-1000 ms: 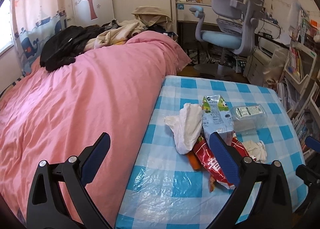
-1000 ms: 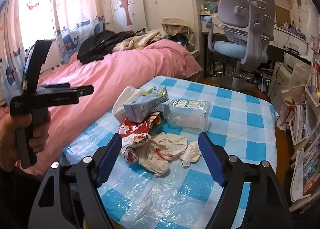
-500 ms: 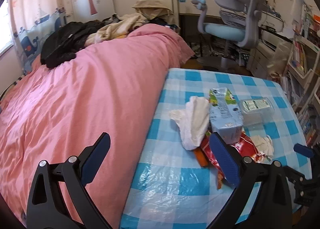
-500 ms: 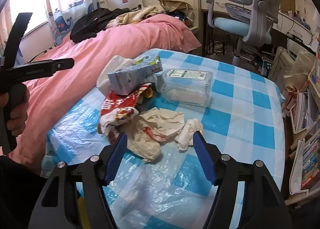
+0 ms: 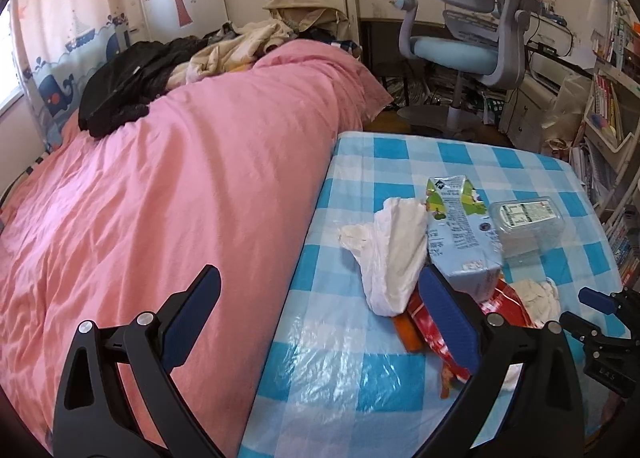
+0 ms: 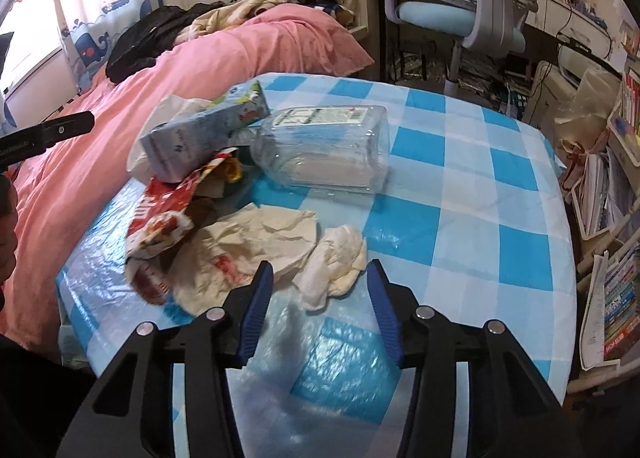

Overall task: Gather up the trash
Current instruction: 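Grasp a white tissue with the left gripper while the right gripper grasps a crumpled tissue, then carry both tissues down to the yellow bin and open both grippers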

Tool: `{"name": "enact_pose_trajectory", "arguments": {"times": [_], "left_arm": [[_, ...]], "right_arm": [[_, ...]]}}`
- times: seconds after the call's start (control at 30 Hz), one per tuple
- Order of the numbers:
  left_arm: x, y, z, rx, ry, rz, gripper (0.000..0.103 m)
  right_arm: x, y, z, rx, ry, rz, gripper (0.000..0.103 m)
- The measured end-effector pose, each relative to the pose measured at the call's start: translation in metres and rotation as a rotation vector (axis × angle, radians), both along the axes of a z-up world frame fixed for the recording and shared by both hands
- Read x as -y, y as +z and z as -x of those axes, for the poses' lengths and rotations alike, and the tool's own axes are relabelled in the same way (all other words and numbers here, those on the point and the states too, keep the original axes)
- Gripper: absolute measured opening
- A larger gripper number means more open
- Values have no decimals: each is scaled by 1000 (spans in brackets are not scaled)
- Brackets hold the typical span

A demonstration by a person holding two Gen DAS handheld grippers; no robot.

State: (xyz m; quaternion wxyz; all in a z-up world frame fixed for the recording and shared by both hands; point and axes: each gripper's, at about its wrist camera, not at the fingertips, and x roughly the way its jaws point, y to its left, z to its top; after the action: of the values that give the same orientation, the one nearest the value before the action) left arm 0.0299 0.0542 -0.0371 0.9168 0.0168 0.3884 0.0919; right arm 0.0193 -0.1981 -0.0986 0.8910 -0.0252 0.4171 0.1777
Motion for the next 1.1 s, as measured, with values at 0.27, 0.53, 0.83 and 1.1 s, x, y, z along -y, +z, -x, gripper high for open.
{"name": "enact_pose_trajectory", "arguments": {"times": [0.27, 0.53, 0.83, 1.1], "left_arm": [[-1, -14, -28, -34, 8, 50, 96], [16, -35, -59, -80, -27, 42, 83], [6, -16, -42, -5, -47, 212, 1], [-25, 25, 4, 160, -62, 393, 1]], "right_arm": [[5, -18, -23, -77, 17, -36, 40], [11, -18, -28, -124, 71, -116, 24], [19, 0, -13, -84, 79, -147, 10], [21, 21, 10, -34, 78, -192, 10]]}}
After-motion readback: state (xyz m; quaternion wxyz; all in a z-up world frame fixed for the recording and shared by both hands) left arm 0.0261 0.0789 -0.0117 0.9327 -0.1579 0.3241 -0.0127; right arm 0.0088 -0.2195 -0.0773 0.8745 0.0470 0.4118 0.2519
